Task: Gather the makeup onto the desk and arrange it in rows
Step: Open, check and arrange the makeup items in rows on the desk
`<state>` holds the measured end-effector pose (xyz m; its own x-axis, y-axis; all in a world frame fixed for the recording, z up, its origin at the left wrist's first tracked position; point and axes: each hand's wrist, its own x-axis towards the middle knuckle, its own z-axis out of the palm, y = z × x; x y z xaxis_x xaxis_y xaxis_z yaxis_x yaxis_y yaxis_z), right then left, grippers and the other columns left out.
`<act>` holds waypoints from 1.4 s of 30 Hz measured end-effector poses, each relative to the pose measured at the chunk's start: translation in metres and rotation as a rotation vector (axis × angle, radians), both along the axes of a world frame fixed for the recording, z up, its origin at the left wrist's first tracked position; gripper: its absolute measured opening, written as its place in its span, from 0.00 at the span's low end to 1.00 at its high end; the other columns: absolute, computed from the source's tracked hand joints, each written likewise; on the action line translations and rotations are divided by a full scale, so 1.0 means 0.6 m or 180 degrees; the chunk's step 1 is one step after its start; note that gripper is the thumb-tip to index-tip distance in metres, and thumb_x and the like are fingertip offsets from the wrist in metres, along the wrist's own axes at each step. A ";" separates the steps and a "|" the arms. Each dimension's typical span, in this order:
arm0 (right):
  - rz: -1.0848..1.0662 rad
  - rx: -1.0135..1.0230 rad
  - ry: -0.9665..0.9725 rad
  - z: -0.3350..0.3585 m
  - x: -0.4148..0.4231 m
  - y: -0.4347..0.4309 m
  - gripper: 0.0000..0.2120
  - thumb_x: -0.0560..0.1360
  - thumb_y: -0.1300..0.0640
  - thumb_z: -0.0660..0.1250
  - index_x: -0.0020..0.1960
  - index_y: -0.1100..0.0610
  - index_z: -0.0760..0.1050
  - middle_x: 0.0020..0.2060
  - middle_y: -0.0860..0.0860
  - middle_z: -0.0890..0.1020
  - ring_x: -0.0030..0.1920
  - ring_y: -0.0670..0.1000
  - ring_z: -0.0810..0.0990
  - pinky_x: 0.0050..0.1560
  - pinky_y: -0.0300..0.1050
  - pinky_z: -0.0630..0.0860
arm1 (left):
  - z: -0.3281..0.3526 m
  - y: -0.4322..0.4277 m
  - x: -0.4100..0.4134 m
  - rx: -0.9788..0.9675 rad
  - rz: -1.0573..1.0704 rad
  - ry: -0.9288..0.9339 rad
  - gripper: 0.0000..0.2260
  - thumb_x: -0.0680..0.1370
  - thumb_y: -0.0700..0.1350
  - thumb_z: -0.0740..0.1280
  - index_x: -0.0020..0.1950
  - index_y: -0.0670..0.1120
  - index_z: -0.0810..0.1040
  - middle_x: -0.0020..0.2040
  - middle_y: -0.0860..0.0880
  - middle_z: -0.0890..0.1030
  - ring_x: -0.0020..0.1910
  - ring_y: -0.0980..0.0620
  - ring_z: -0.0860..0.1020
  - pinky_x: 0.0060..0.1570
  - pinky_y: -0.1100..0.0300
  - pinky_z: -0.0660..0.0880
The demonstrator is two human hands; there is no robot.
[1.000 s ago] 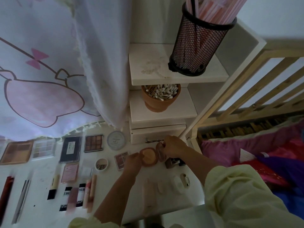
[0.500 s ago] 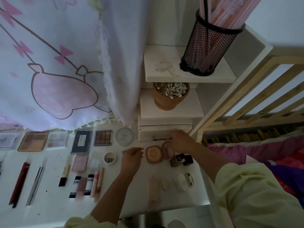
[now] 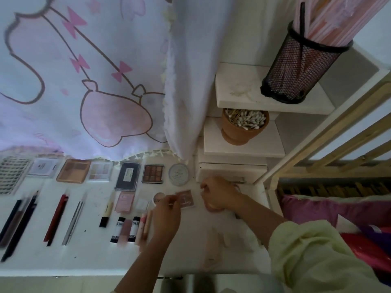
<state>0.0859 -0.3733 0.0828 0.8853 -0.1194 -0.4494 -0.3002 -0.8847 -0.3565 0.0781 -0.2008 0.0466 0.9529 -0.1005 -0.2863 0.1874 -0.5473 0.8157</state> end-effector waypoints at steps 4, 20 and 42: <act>0.0496 -0.0273 0.0211 -0.048 0.011 0.042 0.15 0.77 0.54 0.62 0.62 0.55 0.70 0.60 0.54 0.74 0.61 0.57 0.75 0.56 0.50 0.73 | -0.025 -0.003 -0.014 0.0246 -0.0042 0.0214 0.09 0.79 0.39 0.61 0.54 0.40 0.80 0.41 0.53 0.78 0.38 0.56 0.76 0.37 0.65 0.74; 0.1056 -0.0630 0.0428 -0.100 0.067 0.070 0.40 0.66 0.51 0.78 0.69 0.62 0.62 0.64 0.58 0.65 0.65 0.59 0.66 0.63 0.52 0.69 | -0.109 -0.001 0.013 0.0224 0.0205 0.0473 0.13 0.77 0.41 0.65 0.61 0.43 0.77 0.51 0.46 0.81 0.48 0.51 0.79 0.48 0.60 0.74; -0.0274 0.1099 -0.0188 -0.028 -0.011 0.024 0.13 0.65 0.58 0.77 0.43 0.48 0.76 0.37 0.45 0.83 0.38 0.46 0.80 0.40 0.43 0.76 | -0.025 0.023 -0.024 -0.1708 0.0539 0.1341 0.14 0.78 0.56 0.63 0.57 0.50 0.79 0.51 0.48 0.83 0.51 0.50 0.81 0.54 0.55 0.78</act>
